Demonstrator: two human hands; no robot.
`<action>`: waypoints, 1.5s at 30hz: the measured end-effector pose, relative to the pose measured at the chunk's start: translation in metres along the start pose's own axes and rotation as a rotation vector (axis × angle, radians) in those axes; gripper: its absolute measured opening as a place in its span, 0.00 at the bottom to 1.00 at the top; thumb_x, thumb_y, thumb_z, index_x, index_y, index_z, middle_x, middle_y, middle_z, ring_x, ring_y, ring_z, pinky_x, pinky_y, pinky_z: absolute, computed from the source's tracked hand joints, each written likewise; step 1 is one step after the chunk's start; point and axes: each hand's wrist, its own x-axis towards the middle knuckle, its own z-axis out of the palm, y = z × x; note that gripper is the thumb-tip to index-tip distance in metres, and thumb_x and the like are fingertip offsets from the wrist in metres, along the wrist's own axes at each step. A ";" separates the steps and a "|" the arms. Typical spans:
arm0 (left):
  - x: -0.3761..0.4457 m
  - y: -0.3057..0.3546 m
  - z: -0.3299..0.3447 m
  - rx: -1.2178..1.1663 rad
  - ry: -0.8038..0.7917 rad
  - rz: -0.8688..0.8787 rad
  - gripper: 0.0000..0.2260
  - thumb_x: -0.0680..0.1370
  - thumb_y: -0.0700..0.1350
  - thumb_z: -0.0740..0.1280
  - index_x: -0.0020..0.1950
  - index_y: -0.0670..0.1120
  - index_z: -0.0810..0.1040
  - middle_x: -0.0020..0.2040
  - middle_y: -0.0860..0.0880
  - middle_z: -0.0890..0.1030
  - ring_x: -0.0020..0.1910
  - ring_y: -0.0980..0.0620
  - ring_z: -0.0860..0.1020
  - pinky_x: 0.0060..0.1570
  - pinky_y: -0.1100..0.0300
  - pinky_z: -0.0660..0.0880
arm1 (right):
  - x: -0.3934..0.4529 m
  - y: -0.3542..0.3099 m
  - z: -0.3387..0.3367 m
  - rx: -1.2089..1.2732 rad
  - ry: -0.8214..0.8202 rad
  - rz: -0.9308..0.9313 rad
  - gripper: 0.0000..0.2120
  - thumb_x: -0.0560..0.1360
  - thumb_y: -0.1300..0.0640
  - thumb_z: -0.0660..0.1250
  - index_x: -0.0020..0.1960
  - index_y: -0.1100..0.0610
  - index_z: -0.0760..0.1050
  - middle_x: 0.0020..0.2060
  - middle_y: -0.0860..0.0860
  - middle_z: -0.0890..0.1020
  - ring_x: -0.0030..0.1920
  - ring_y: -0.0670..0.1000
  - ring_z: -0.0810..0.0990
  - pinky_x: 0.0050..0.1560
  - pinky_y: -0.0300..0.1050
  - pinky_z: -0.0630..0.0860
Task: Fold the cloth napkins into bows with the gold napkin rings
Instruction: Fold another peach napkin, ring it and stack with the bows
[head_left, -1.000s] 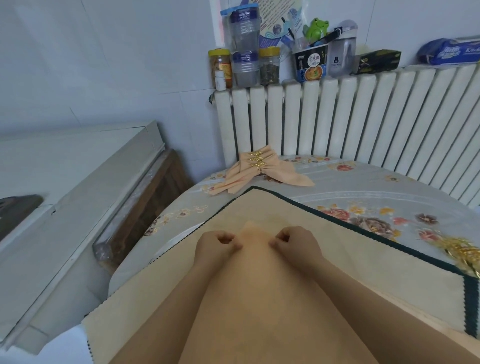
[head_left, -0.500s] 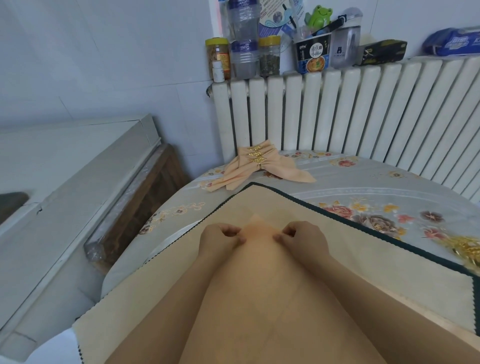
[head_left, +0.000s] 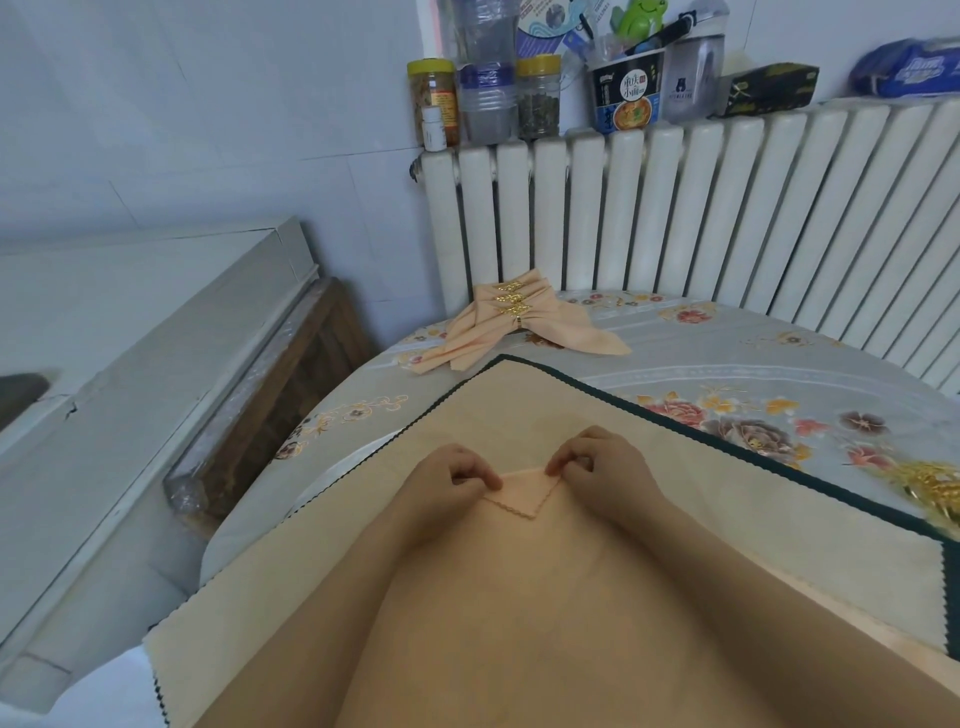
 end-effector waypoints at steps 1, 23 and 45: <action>0.002 0.001 0.001 0.025 -0.015 -0.006 0.05 0.71 0.44 0.66 0.38 0.53 0.81 0.48 0.50 0.77 0.48 0.57 0.75 0.46 0.73 0.68 | 0.000 -0.002 0.002 -0.035 -0.001 -0.010 0.11 0.72 0.59 0.64 0.38 0.45 0.80 0.45 0.44 0.76 0.49 0.47 0.74 0.53 0.42 0.69; 0.007 0.017 0.013 0.429 0.159 0.223 0.02 0.69 0.45 0.72 0.39 0.48 0.80 0.39 0.52 0.76 0.41 0.51 0.74 0.41 0.61 0.62 | -0.005 -0.009 0.019 -0.269 0.146 -0.345 0.06 0.63 0.57 0.73 0.36 0.53 0.77 0.32 0.48 0.78 0.39 0.55 0.77 0.42 0.44 0.63; -0.031 0.019 0.017 0.393 0.059 -0.050 0.10 0.66 0.54 0.75 0.43 0.58 0.77 0.49 0.57 0.72 0.56 0.57 0.68 0.54 0.60 0.55 | -0.031 -0.012 0.000 -0.391 -0.145 -0.139 0.17 0.72 0.44 0.68 0.57 0.49 0.73 0.57 0.46 0.74 0.60 0.50 0.68 0.58 0.45 0.61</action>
